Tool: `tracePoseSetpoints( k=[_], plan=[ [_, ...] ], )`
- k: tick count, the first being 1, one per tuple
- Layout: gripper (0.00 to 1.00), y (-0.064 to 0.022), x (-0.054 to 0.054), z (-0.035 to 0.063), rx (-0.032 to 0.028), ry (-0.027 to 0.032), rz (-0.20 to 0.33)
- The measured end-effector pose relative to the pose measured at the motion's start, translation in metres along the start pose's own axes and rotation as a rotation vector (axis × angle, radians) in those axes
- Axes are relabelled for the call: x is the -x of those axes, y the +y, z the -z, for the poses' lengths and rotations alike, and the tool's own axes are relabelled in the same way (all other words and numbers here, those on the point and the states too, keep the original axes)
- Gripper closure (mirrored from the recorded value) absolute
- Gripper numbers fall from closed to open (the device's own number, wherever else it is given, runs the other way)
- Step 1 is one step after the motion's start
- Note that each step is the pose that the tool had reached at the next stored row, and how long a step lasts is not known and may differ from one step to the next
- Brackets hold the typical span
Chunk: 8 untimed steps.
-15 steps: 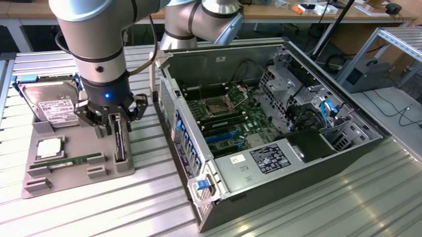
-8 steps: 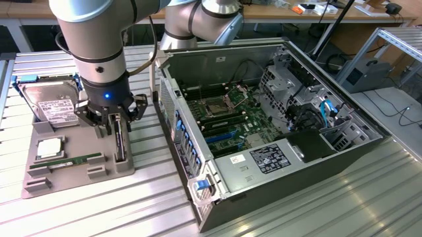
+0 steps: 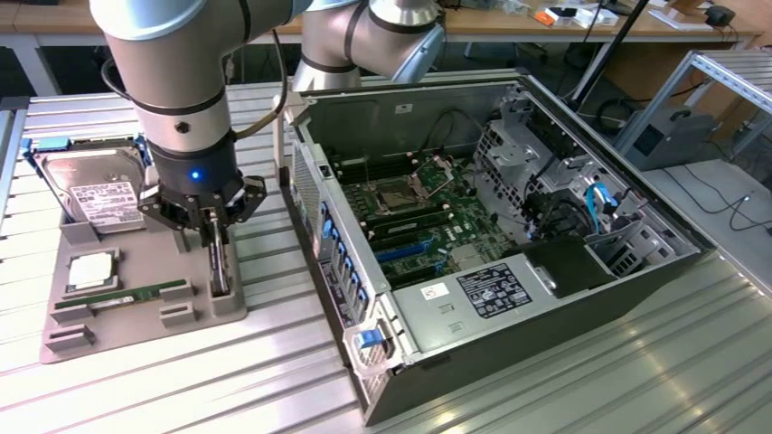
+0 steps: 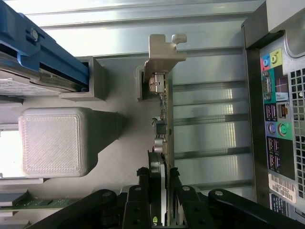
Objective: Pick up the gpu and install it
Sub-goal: 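Pick up the gpu and move the gpu toward the slot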
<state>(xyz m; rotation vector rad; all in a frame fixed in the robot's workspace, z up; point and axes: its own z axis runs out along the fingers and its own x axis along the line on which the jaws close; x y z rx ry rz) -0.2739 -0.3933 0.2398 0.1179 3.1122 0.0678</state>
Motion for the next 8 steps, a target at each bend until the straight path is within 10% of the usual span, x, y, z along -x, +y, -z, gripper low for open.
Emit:
tracePoseSetpoints(
  k=[8],
  plan=[
    [0.73,0.0001,0.0001,0.0016,0.0001,-0.0001,0.000]
  ],
)
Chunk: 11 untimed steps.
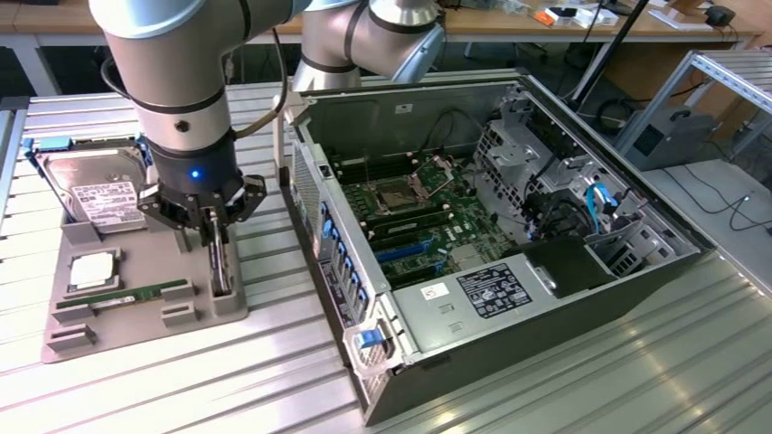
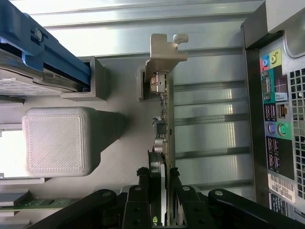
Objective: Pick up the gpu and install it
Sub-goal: 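Pick up the gpu and move the gpu toward the slot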
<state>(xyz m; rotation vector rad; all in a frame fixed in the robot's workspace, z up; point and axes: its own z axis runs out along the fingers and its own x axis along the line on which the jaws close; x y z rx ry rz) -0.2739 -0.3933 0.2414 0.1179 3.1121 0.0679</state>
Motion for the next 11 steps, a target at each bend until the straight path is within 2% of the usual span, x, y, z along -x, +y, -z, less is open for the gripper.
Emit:
tracePoseSetpoints(
  k=[11],
  plan=[
    [0.73,0.0003,0.0002,0.0071,0.0000,0.0001,0.000]
  ],
)
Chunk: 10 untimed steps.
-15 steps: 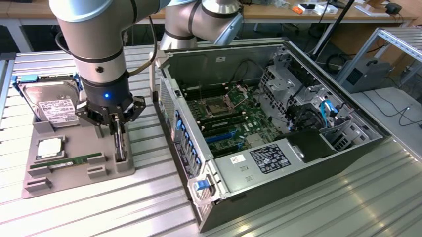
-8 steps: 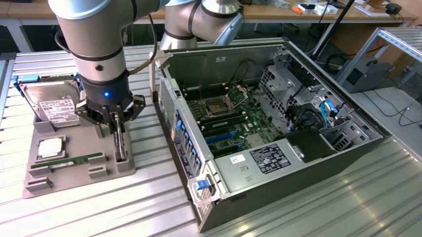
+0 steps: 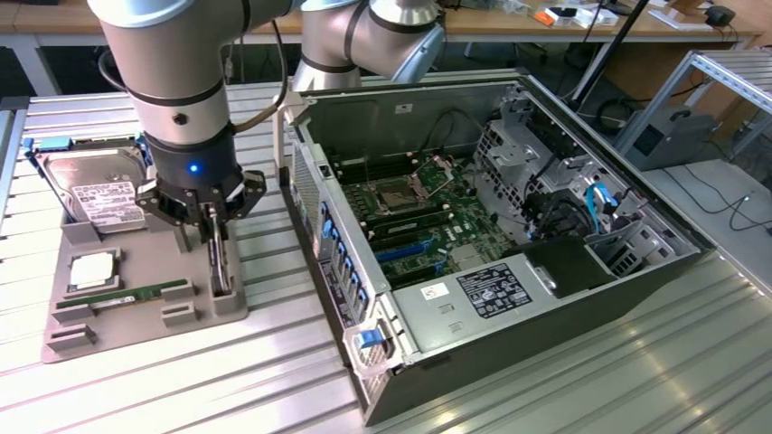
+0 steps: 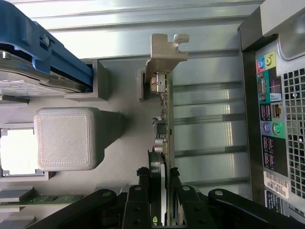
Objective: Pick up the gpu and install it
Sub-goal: 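Pick up the gpu and move the gpu toward the slot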
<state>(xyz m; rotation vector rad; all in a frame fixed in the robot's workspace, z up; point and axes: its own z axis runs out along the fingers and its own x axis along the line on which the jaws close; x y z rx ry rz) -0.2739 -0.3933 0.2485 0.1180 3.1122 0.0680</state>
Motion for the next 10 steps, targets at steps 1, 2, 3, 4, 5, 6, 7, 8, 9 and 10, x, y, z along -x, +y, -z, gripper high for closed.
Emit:
tracePoseSetpoints(
  k=[1,2,3,4,5,6,7,8,9,10],
  plan=[
    [0.73,0.0000,0.0000,0.0001,0.0000,0.0000,0.000],
    [0.73,0.0000,0.0000,0.0002,0.0000,0.0000,0.000],
    [0.73,0.0000,0.0000,0.0004,-0.0001,0.0000,0.000],
    [0.73,0.0000,0.0000,0.0005,0.0000,0.0000,0.000],
    [0.73,0.0000,0.0000,0.0006,0.0000,0.0000,0.000],
    [0.73,0.0000,0.0000,0.0008,0.0000,0.0000,0.000],
    [0.73,0.0000,0.0000,0.0010,0.0000,0.0000,0.000],
    [0.73,0.0000,0.0000,0.0011,0.0000,-0.0001,0.000],
    [0.73,0.0001,0.0000,0.0013,0.0000,0.0000,0.000],
    [0.73,0.0001,0.0000,0.0015,0.0000,0.0000,0.000]
  ],
)
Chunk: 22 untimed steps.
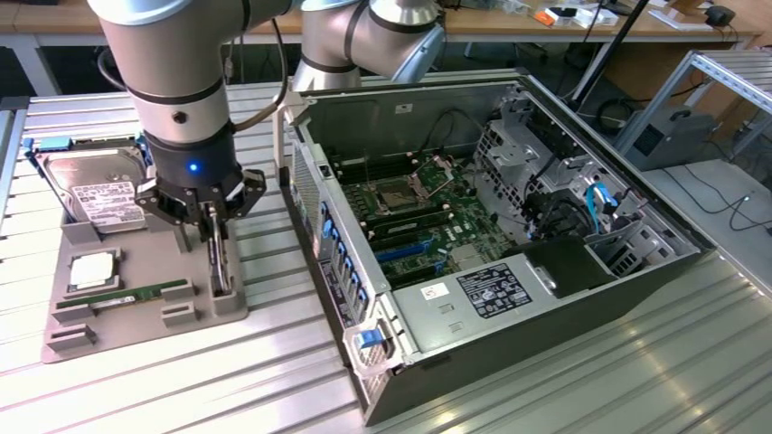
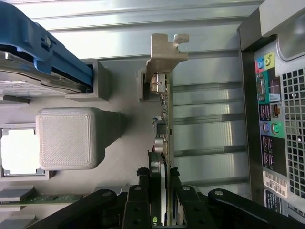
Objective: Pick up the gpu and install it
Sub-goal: 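Pick up the gpu and move the gpu toward the slot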
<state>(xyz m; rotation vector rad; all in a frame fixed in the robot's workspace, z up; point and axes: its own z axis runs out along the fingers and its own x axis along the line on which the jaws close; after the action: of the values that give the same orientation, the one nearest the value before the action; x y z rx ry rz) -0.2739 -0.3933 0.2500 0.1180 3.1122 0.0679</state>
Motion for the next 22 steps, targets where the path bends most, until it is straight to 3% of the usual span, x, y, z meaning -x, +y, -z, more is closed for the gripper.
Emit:
tracePoseSetpoints(
  k=[22],
  plan=[
    [0.73,0.0002,0.0001,0.0044,0.0000,0.0000,0.000]
  ],
)
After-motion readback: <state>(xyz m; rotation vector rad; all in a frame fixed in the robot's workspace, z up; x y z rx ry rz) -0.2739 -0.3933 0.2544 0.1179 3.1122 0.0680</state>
